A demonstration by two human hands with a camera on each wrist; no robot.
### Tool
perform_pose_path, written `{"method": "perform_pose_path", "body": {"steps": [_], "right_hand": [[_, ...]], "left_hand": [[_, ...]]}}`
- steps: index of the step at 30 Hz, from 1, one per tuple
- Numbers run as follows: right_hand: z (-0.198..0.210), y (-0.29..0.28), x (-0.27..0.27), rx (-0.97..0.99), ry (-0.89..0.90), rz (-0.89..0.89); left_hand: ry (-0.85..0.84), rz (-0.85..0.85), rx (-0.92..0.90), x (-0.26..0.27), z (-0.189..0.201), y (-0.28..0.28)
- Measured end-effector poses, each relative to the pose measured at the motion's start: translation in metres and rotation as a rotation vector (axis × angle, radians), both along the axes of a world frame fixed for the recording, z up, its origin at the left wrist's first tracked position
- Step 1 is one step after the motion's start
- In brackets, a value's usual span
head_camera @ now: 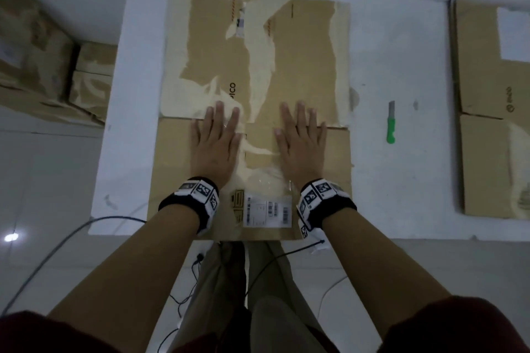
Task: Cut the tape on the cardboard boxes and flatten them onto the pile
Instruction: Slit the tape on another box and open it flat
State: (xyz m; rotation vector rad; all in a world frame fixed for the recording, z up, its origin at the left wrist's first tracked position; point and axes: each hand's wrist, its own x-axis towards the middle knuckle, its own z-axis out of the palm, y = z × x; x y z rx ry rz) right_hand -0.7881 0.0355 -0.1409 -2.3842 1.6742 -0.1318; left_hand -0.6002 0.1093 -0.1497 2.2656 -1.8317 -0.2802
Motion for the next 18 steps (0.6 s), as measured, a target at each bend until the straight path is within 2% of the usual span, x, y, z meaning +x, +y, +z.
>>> {"method": "perform_pose_path", "body": {"steps": [4,7,10,18], "right_hand": [[0.008,0.008,-0.006,0.078,-0.044,0.019],[0.013,0.05,-0.013,0.064,-0.119,0.023],[0.012,0.087,-0.023,0.045,-0.1,0.057],[0.013,0.089,-0.021,0.058,-0.059,0.047]], "left_hand": [[0.009,-0.027,0.037,-0.005,0.005,0.005],[0.057,-0.039,0.031,-0.02,0.01,0.034],[0.023,-0.088,0.041,-0.033,0.012,0.065],[0.057,-0.058,0.061,-0.033,0.014,0.064]]}}
